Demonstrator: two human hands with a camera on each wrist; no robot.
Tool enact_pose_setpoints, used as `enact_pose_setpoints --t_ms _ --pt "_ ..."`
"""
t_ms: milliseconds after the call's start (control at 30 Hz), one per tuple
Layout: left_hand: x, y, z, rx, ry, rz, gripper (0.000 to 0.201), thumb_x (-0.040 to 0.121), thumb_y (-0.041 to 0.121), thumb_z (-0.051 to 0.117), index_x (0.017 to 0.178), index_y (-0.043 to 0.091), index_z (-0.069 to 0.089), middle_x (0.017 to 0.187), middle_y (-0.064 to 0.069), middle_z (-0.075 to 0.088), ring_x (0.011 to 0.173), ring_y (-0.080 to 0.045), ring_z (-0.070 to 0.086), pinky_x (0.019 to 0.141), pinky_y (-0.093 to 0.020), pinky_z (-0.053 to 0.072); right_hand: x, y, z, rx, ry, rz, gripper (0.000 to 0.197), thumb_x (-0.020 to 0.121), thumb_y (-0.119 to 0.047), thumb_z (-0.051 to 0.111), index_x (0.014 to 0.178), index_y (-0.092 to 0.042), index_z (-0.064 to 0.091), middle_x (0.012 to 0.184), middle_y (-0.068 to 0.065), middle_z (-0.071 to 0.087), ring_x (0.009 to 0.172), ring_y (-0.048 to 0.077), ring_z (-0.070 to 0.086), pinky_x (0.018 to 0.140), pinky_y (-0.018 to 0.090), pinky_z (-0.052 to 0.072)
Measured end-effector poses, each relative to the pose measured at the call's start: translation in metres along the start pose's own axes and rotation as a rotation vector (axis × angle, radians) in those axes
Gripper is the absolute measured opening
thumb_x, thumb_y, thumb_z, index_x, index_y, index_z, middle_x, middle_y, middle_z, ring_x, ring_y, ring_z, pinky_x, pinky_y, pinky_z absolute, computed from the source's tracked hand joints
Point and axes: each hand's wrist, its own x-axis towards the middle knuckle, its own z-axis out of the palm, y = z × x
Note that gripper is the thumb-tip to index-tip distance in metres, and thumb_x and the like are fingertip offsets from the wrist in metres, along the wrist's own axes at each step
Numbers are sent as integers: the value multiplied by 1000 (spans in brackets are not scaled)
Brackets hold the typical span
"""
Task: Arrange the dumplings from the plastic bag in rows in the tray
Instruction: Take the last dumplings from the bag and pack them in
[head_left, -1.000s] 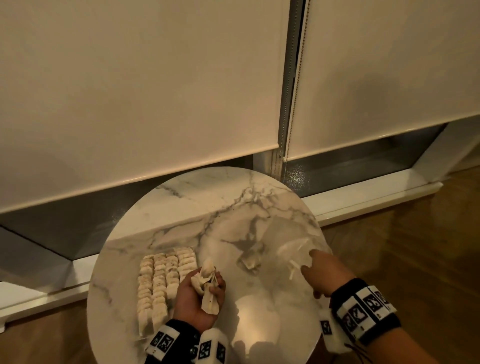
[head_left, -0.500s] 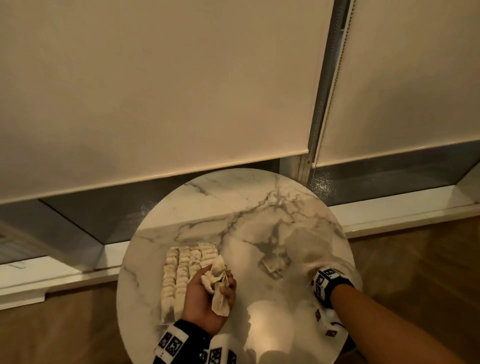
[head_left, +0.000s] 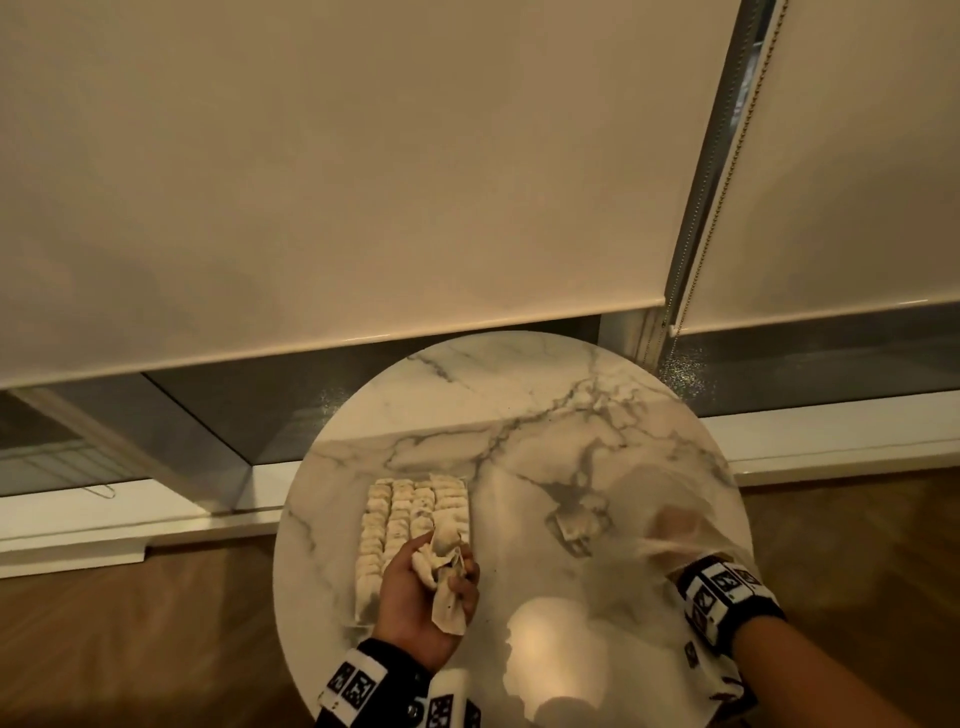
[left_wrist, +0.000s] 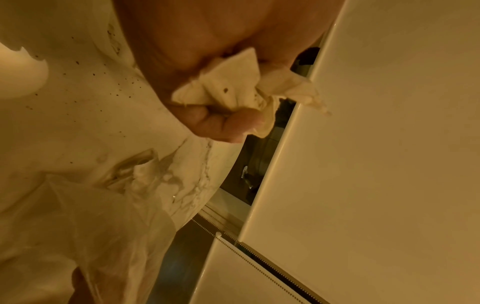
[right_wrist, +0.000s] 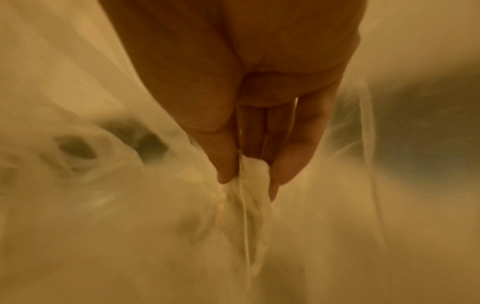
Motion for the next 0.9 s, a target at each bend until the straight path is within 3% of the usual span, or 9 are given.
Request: enact_pose_setpoints --t_ms 133,233,300,367,467,567,667,800,900 --pt "10 -5 3 23 11 -18 29 84 29 55 77 3 65 73 -10 60 56 -24 62 36 -23 45 -26 -8 -25 -61 -1 2 29 101 -26 47 126 -14 57 131 6 58 121 21 56 98 23 41" --pt "17 -11 7 38 1 -49 28 82 30 55 78 3 64 73 -9 60 57 -23 61 37 -22 45 -44 -3 -22 -101 -57 -69 35 102 -19 43 135 -16 54 145 7 49 134 23 47 108 26 34" --pt "21 -15 9 47 0 -59 27 80 29 56 81 3 63 74 -9 58 57 -23 60 38 -22 45 -60 -2 -20 -55 -122 -98 35 102 -24 44 134 -14 54 140 9 53 131 25 49 107 29 38" --pt "25 -18 11 55 2 -72 26 79 28 56 82 3 62 73 -9 59 56 -24 61 37 -22 45 -77 -6 -28 97 -226 -59 28 100 -31 49 122 -15 58 117 7 64 103 24 66 81 26 52" --pt "28 -21 11 62 -3 -99 27 82 28 54 82 2 62 70 -11 61 54 -24 62 36 -23 46 -99 -10 -50 357 -348 -59 16 100 -36 50 106 -23 57 101 2 64 63 15 69 46 22 46" --pt "31 -21 8 67 -3 -110 27 84 26 53 81 2 63 72 -11 61 55 -23 61 37 -23 45 -109 -12 -68 507 -415 -203 17 98 -35 56 100 -18 60 81 -1 69 59 16 67 47 26 42" --pt "32 -19 3 64 -19 -116 22 82 24 54 83 3 62 74 -10 59 57 -23 61 37 -23 45 -113 -25 -77 598 -424 -360 15 97 -30 61 94 -16 64 63 -7 57 56 11 55 51 29 45" --pt "30 -12 -7 36 4 -102 25 86 29 53 87 4 60 75 -9 59 56 -23 61 37 -23 46 -103 -51 -66 719 -382 -381 13 98 -28 60 92 -16 61 67 -6 54 59 11 57 53 30 53" --pt "27 1 -18 6 21 -86 25 84 29 55 86 6 61 76 -8 58 57 -22 61 37 -22 45 -91 -78 -51 780 -426 -280 15 102 -30 50 97 -16 52 85 8 58 69 27 71 49 30 54"
